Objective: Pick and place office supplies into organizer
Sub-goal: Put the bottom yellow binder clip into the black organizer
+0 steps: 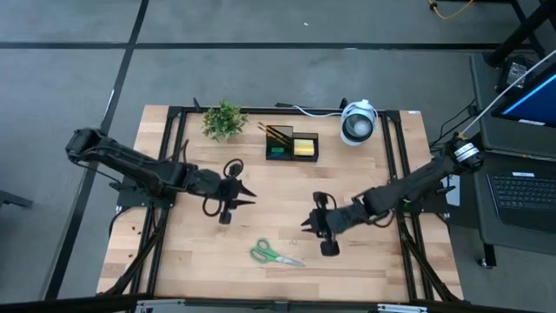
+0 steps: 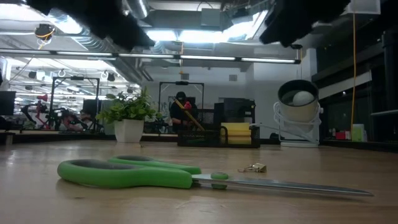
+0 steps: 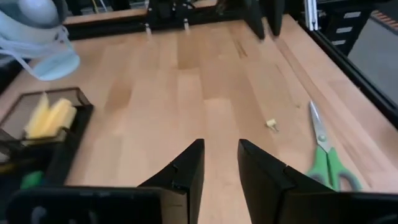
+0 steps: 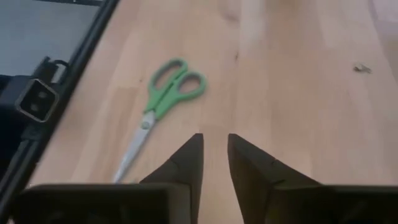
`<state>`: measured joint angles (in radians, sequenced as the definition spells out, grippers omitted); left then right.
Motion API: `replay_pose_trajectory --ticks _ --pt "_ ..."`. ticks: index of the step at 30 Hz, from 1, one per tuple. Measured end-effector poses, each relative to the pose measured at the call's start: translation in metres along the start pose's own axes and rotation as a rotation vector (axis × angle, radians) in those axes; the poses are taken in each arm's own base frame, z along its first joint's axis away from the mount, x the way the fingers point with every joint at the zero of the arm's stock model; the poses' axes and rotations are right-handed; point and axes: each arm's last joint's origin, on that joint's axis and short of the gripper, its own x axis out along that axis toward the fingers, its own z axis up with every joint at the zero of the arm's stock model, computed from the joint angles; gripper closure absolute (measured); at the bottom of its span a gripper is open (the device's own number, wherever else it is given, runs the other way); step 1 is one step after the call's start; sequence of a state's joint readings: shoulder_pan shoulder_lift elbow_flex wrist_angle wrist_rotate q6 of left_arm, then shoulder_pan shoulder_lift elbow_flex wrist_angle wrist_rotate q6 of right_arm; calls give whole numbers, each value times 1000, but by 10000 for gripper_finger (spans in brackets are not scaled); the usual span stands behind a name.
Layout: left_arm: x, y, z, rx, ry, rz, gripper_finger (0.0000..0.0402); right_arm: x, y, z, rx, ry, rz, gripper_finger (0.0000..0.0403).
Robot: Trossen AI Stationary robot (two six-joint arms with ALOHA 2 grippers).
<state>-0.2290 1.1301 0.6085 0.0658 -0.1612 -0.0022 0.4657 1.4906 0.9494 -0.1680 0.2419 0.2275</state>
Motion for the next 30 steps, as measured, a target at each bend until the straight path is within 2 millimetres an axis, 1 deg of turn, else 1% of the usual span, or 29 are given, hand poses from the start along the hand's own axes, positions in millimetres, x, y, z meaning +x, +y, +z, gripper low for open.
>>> replay_pose_trajectory --ticks 4,7,10,13,17,22,30 --pt "2 -8 -22 -15 -52 -29 311 0 13 -1 -21 -11 -9 303" --pt "1 -12 -35 -24 -102 -42 311 7 16 -5 -8 -3 -17 279" --pt "0 -14 -47 -57 -142 -38 311 20 15 -10 -10 26 -33 254" --pt "-1 -14 -59 -107 -144 -38 311 36 11 -19 -14 77 -57 232" --pt "-3 -15 -72 -183 -126 -46 311 56 9 -33 -50 149 -76 215" --pt "-5 -17 -81 -194 -107 -20 311 74 12 -48 -46 205 -66 213" --pt "-6 -17 -76 -209 -167 -23 311 96 14 -61 -11 217 -67 212"
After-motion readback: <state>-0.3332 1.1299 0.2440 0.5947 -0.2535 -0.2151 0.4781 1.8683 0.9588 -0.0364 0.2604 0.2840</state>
